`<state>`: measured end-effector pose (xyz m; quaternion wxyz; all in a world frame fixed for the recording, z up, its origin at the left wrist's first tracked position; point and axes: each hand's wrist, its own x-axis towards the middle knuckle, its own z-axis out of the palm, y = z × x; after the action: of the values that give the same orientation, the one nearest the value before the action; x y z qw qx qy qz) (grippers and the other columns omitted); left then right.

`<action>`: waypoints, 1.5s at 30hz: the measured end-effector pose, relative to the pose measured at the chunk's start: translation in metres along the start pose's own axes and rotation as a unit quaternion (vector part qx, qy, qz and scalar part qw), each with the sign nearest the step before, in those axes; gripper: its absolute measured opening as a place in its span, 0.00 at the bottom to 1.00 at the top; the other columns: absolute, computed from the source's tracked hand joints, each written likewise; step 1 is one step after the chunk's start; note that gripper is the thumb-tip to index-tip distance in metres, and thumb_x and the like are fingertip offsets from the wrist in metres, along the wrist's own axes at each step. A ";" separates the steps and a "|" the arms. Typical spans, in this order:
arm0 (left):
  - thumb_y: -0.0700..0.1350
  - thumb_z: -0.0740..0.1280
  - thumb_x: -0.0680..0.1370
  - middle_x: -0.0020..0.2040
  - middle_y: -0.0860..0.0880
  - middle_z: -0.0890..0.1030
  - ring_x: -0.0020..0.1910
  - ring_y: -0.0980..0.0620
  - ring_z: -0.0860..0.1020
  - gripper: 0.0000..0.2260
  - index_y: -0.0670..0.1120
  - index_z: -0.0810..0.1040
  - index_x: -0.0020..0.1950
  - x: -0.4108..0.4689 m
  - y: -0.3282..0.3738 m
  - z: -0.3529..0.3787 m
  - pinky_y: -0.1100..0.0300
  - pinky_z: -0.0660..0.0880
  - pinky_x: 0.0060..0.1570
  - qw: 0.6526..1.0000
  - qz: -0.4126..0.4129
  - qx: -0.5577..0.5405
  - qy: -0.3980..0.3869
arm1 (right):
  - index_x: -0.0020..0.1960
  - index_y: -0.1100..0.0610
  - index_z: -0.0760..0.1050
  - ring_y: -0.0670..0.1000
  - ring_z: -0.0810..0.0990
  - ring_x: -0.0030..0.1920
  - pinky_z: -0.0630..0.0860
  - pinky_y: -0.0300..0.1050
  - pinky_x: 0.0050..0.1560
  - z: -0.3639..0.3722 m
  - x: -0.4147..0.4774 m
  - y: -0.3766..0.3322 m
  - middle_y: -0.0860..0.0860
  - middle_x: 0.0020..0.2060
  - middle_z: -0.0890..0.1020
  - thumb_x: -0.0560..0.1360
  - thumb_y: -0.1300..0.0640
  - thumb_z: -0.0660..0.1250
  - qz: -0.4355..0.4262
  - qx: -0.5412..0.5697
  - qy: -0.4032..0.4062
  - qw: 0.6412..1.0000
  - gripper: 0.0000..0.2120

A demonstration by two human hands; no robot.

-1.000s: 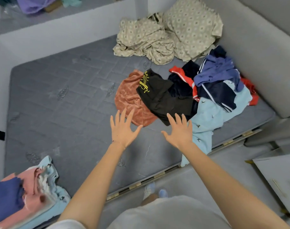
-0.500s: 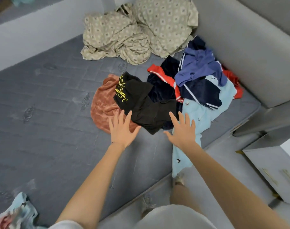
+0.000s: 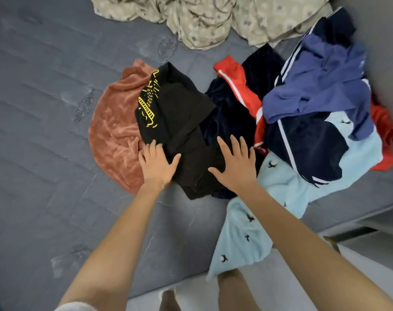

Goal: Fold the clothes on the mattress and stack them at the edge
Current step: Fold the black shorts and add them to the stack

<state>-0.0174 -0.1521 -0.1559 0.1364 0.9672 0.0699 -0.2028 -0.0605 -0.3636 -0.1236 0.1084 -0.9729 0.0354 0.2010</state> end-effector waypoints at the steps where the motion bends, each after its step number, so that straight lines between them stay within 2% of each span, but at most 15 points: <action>1: 0.61 0.58 0.79 0.77 0.45 0.57 0.77 0.44 0.52 0.30 0.44 0.61 0.74 0.007 0.000 0.009 0.45 0.47 0.75 1.000 -0.013 -0.007 -0.004 | 0.78 0.46 0.41 0.59 0.42 0.78 0.45 0.61 0.74 0.008 0.013 0.001 0.55 0.78 0.47 0.75 0.35 0.59 -0.009 -0.003 -0.010 1.000 0.41; 4: 0.56 0.61 0.79 0.73 0.44 0.63 0.73 0.44 0.59 0.27 0.43 0.63 0.73 0.020 -0.001 0.027 0.46 0.56 0.72 0.998 -0.030 -0.048 0.008 | 0.78 0.46 0.40 0.59 0.42 0.78 0.44 0.62 0.74 0.032 0.040 0.001 0.55 0.78 0.47 0.74 0.34 0.60 -0.032 -0.001 -0.025 0.999 0.42; 7: 0.47 0.66 0.78 0.62 0.42 0.72 0.62 0.41 0.70 0.18 0.40 0.68 0.64 0.028 -0.003 0.037 0.46 0.69 0.59 0.993 -0.041 -0.096 0.059 | 0.78 0.46 0.41 0.59 0.48 0.77 0.46 0.62 0.74 0.052 0.057 0.000 0.56 0.77 0.53 0.74 0.34 0.61 -0.056 -0.001 -0.038 0.998 0.44; 10: 0.44 0.65 0.78 0.55 0.43 0.75 0.54 0.44 0.74 0.13 0.41 0.68 0.59 0.027 -0.007 0.041 0.52 0.71 0.49 0.980 -0.085 -0.171 0.061 | 0.79 0.50 0.41 0.59 0.61 0.72 0.50 0.62 0.73 0.066 0.061 -0.004 0.55 0.72 0.63 0.73 0.33 0.62 -0.063 -0.017 -0.066 0.996 0.46; 12: 0.43 0.65 0.79 0.52 0.43 0.77 0.51 0.46 0.75 0.09 0.40 0.72 0.56 0.024 -0.011 0.042 0.54 0.71 0.48 0.973 -0.081 -0.209 0.060 | 0.79 0.53 0.44 0.59 0.64 0.69 0.53 0.60 0.73 0.070 0.060 -0.006 0.55 0.70 0.65 0.73 0.31 0.60 -0.056 -0.032 -0.069 0.995 0.46; 15: 0.40 0.64 0.79 0.42 0.42 0.76 0.43 0.46 0.73 0.06 0.39 0.73 0.44 0.015 -0.016 0.038 0.57 0.68 0.44 0.959 -0.045 -0.262 0.097 | 0.75 0.56 0.59 0.59 0.67 0.66 0.59 0.56 0.69 0.067 0.059 -0.007 0.55 0.66 0.70 0.75 0.33 0.58 -0.035 -0.028 -0.048 0.998 0.38; 18: 0.41 0.63 0.80 0.35 0.48 0.71 0.36 0.51 0.68 0.07 0.41 0.70 0.43 -0.001 -0.018 0.027 0.59 0.63 0.37 0.940 -0.037 -0.309 0.141 | 0.64 0.57 0.74 0.57 0.69 0.62 0.64 0.53 0.63 0.058 0.055 -0.011 0.55 0.59 0.74 0.77 0.43 0.63 -0.031 0.009 -0.011 0.999 0.22; 21: 0.42 0.61 0.81 0.33 0.51 0.70 0.31 0.57 0.66 0.08 0.43 0.67 0.43 -0.018 -0.024 0.012 0.58 0.63 0.35 0.922 -0.031 -0.342 0.178 | 0.59 0.59 0.77 0.58 0.70 0.59 0.66 0.52 0.60 0.044 0.040 -0.025 0.55 0.56 0.75 0.77 0.48 0.66 -0.026 0.086 0.035 0.995 0.17; 25: 0.41 0.60 0.82 0.33 0.55 0.67 0.31 0.61 0.67 0.07 0.42 0.68 0.44 -0.044 -0.045 -0.025 0.63 0.63 0.36 0.890 -0.023 -0.398 0.222 | 0.49 0.63 0.74 0.57 0.78 0.41 0.75 0.52 0.45 0.011 -0.001 -0.069 0.56 0.38 0.79 0.79 0.49 0.64 -0.039 0.225 0.050 0.972 0.15; 28: 0.42 0.61 0.81 0.32 0.55 0.68 0.32 0.58 0.67 0.09 0.45 0.66 0.42 -0.072 -0.072 -0.066 0.62 0.61 0.36 0.878 -0.002 -0.409 0.249 | 0.47 0.60 0.70 0.54 0.76 0.31 0.74 0.51 0.36 -0.021 -0.045 -0.117 0.53 0.30 0.75 0.79 0.47 0.62 -0.054 0.241 0.060 0.967 0.16; 31: 0.42 0.62 0.81 0.29 0.55 0.64 0.30 0.56 0.64 0.10 0.46 0.66 0.41 -0.109 -0.106 -0.118 0.58 0.61 0.35 0.868 0.036 -0.418 0.264 | 0.42 0.57 0.65 0.55 0.75 0.32 0.69 0.51 0.33 -0.057 -0.093 -0.175 0.53 0.28 0.74 0.79 0.46 0.62 -0.075 0.224 0.103 0.966 0.16; 36: 0.44 0.64 0.80 0.26 0.55 0.65 0.30 0.52 0.62 0.10 0.48 0.67 0.41 -0.186 -0.162 -0.213 0.56 0.59 0.34 0.890 0.109 -0.365 0.250 | 0.45 0.60 0.71 0.59 0.78 0.39 0.72 0.51 0.37 -0.103 -0.176 -0.270 0.56 0.34 0.78 0.78 0.42 0.62 -0.076 0.172 0.151 0.970 0.20; 39: 0.44 0.65 0.79 0.26 0.53 0.67 0.32 0.49 0.64 0.09 0.45 0.69 0.40 -0.232 -0.198 -0.268 0.54 0.63 0.37 0.894 0.150 -0.345 0.245 | 0.46 0.58 0.72 0.59 0.79 0.44 0.73 0.50 0.39 -0.128 -0.224 -0.321 0.54 0.38 0.80 0.78 0.41 0.61 -0.071 0.158 0.175 0.969 0.19; 41: 0.43 0.66 0.78 0.26 0.54 0.69 0.32 0.52 0.66 0.10 0.45 0.70 0.39 -0.257 -0.219 -0.299 0.58 0.64 0.37 0.887 0.162 -0.352 0.249 | 0.46 0.57 0.75 0.57 0.79 0.44 0.74 0.51 0.41 -0.141 -0.249 -0.346 0.52 0.39 0.80 0.78 0.41 0.62 -0.068 0.173 0.193 0.963 0.18; 45: 0.42 0.67 0.78 0.27 0.51 0.69 0.31 0.54 0.66 0.11 0.39 0.71 0.38 -0.289 -0.254 -0.348 0.65 0.65 0.35 0.879 0.164 -0.368 0.255 | 0.37 0.49 0.70 0.52 0.78 0.40 0.67 0.46 0.34 -0.160 -0.285 -0.384 0.44 0.32 0.75 0.76 0.43 0.65 -0.074 0.229 0.237 0.941 0.14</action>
<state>-0.1981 0.1681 0.2096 0.4914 0.8630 0.0124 0.1164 -0.2174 -0.0187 0.2086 0.3316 -0.9411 0.0332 -0.0575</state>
